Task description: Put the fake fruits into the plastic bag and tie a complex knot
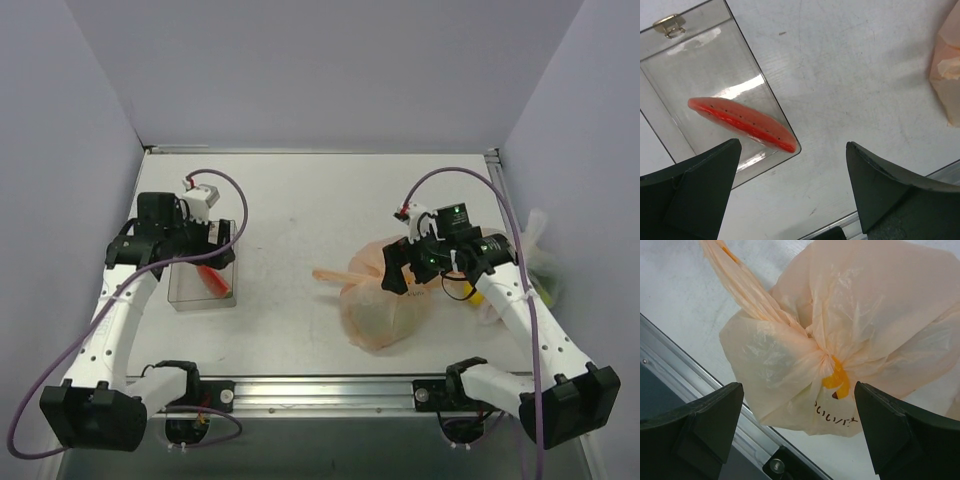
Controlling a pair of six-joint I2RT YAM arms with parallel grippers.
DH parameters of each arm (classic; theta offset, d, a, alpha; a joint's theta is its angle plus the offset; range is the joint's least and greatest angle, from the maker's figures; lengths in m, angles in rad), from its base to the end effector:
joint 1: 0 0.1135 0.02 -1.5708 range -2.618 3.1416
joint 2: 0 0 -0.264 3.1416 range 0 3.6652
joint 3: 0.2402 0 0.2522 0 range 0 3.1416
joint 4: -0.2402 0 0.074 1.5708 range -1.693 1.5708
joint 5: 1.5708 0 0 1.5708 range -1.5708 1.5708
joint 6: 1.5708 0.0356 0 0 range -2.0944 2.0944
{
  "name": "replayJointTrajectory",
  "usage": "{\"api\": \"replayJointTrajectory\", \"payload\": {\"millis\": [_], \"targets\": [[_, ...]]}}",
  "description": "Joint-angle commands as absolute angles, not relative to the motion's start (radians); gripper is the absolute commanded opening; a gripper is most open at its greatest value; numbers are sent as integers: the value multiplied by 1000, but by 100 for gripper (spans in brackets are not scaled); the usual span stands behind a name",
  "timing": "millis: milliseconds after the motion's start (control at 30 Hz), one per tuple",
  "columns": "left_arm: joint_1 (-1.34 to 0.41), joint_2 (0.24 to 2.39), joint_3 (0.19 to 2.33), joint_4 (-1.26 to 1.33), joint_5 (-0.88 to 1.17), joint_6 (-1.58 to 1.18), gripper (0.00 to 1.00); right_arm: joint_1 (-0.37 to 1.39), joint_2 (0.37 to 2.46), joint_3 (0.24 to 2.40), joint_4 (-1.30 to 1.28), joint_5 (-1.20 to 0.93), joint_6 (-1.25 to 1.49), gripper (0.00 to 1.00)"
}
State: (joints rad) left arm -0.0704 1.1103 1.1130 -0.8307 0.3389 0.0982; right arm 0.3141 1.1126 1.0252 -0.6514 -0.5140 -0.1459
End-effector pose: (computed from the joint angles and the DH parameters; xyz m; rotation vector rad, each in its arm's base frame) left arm 0.2189 -0.0273 0.3314 0.3566 2.3462 -0.3923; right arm 0.2134 0.0877 0.3179 -0.7741 2.1500 0.6787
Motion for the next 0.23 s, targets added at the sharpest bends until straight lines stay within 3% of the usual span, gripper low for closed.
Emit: {"api": "replayJointTrajectory", "payload": {"millis": [0,200], "targets": [[-112,1040,1074,-810,249,112,97,311,1031,1017,-592,-457,-136,100],[-163,1003,1058,-787,196,78,97,310,977,1002,-601,-442,-138,100]]}}
